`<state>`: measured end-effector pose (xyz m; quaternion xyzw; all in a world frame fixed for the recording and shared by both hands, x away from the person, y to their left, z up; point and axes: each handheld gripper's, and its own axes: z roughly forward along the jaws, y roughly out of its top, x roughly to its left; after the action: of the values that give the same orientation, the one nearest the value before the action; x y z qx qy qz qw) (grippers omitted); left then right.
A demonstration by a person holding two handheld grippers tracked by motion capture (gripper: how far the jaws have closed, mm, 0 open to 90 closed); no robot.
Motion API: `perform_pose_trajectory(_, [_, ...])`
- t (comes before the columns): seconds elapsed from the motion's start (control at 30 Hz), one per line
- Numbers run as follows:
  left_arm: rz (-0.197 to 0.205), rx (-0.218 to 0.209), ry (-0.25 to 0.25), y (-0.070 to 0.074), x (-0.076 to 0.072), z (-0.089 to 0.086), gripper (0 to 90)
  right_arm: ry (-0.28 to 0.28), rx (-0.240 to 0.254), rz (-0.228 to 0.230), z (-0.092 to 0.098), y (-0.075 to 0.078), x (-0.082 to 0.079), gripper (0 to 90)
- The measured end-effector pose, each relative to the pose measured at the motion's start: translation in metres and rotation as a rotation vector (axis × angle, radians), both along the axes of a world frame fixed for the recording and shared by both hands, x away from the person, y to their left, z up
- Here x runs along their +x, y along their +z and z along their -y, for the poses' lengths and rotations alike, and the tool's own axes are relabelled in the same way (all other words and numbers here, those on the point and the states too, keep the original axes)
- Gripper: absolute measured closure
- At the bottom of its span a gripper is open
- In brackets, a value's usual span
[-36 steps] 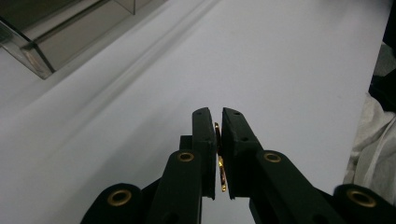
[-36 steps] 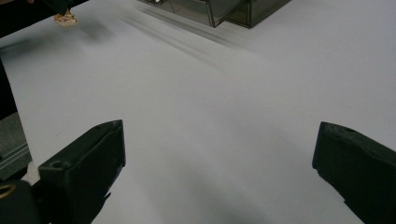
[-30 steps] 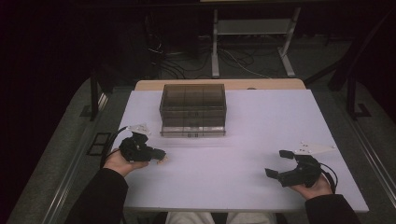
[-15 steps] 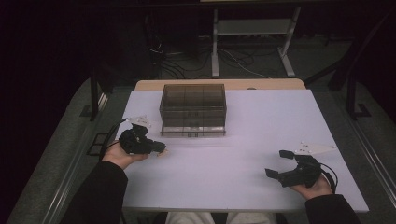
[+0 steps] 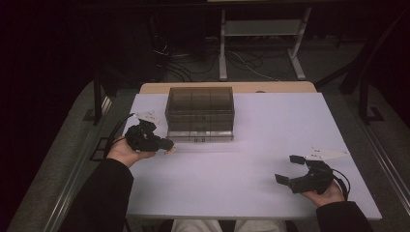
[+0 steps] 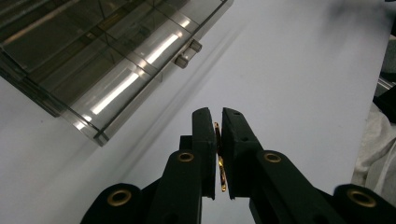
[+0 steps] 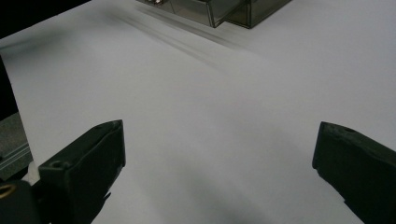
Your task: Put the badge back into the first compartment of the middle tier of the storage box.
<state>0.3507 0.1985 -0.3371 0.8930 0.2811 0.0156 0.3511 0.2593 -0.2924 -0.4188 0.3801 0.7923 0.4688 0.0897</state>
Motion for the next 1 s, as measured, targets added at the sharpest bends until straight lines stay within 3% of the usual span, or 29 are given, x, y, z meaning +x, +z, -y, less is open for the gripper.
perform_pose_trajectory(0.57, [0.039, 0.020, -0.019, 0.025, 0.015, 0.013, 83.7, 0.000, -0.002, 0.004, 0.001, 0.000, 0.000, 2.1])
perform_pose_trajectory(1.0, [0.064, 0.002, -0.003, 0.036, 0.032, 0.018, 83.7, -0.004, -0.001, 0.003, 0.002, 0.000, 0.000, 2.1])
